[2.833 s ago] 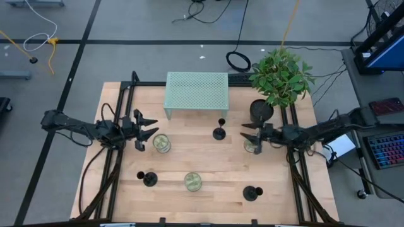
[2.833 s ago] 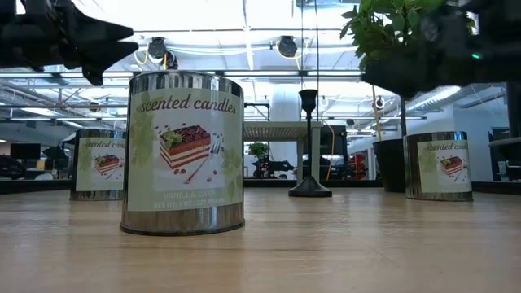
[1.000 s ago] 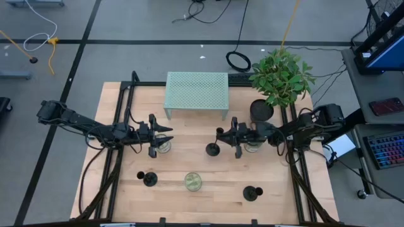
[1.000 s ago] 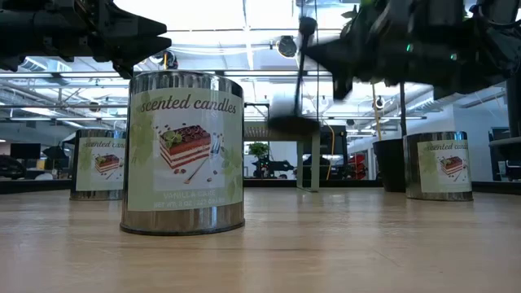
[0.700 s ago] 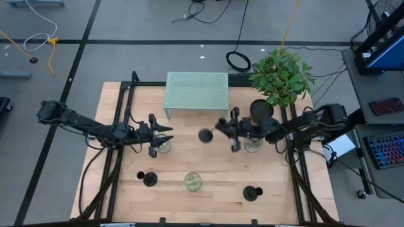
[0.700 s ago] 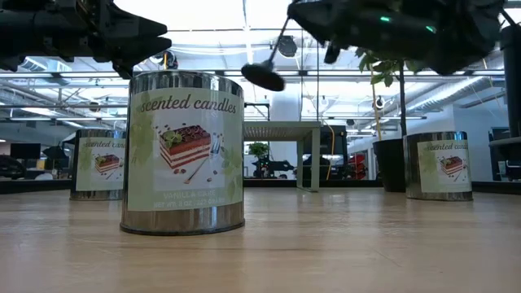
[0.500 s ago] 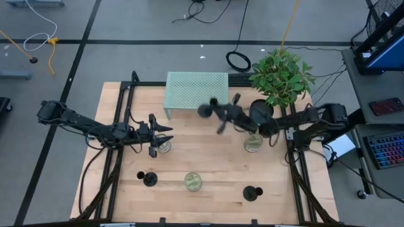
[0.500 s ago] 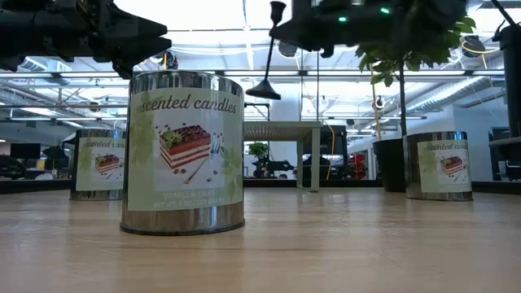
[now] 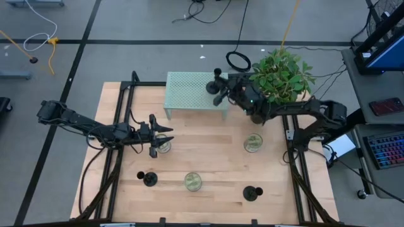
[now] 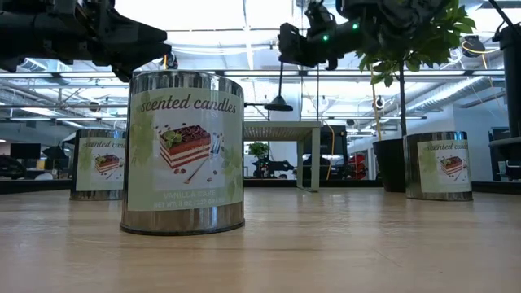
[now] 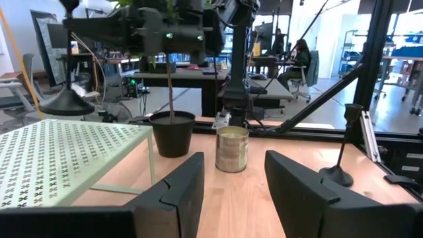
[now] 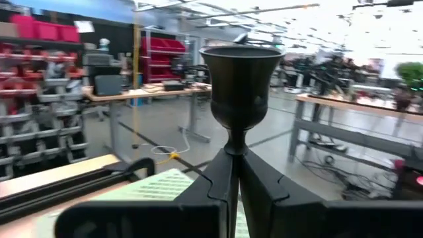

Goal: Pick & Place candle stick holders
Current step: Put the top right candle holder on the shelf

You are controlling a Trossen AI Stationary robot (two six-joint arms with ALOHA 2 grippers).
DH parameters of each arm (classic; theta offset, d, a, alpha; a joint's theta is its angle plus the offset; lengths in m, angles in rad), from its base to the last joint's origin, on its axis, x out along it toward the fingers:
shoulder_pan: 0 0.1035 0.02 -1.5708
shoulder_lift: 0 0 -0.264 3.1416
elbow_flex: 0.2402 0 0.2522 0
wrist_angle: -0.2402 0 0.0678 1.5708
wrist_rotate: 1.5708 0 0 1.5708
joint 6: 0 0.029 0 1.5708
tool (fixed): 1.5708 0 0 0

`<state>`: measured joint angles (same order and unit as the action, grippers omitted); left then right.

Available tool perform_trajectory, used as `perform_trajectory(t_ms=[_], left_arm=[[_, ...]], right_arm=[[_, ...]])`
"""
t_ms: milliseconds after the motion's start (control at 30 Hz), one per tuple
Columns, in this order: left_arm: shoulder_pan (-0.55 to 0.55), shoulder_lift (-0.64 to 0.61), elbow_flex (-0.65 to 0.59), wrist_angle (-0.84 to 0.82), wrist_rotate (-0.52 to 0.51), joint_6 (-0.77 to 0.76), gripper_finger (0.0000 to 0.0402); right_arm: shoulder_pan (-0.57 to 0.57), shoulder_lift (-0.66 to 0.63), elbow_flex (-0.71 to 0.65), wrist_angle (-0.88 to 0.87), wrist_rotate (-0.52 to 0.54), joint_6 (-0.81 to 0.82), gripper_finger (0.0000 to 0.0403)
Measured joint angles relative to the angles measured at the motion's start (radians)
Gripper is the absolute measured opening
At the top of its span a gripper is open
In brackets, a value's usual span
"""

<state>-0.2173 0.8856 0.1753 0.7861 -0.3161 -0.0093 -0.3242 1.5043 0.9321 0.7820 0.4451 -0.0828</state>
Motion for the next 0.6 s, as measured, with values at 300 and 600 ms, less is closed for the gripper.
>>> perform_trajectory(t_ms=[300,600], left_arm=[[0.0,0.0,0.0,0.0,-0.011,0.008,0.0163],[0.0,0.0,0.0,-0.007,-0.06,0.006,0.0163]], right_arm=[[-0.076,0.031,0.0,-0.072,0.0,0.079,0.0008],[-0.104,0.128,-0.001,0.089,0.002,0.067,0.0009]])
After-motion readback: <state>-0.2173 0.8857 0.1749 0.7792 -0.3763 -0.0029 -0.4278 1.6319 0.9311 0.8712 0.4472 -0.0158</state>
